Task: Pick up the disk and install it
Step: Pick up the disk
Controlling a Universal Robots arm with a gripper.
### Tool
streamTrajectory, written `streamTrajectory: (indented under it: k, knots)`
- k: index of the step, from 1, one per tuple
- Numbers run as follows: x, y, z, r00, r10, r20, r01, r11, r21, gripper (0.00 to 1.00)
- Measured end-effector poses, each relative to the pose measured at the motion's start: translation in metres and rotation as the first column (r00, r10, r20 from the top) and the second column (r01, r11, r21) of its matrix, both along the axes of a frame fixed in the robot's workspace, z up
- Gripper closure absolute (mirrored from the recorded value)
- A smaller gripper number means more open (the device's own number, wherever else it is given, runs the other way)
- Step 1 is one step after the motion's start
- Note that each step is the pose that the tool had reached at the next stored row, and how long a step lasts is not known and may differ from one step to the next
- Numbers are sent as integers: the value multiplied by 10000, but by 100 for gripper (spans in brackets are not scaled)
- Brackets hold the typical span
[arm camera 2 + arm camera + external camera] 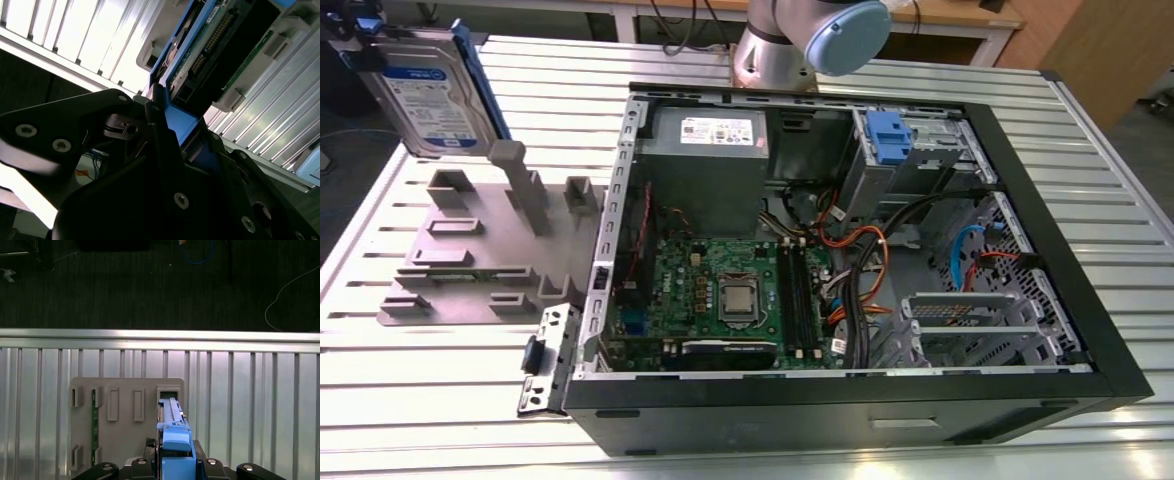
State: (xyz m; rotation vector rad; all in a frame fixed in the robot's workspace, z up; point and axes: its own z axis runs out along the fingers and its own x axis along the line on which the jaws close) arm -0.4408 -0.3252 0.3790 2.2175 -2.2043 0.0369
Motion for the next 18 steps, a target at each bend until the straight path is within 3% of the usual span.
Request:
streamTrajectory:
  k: [18]
  knots:
    - [0,0,128,10000,0,1,0,10000,-14,64]
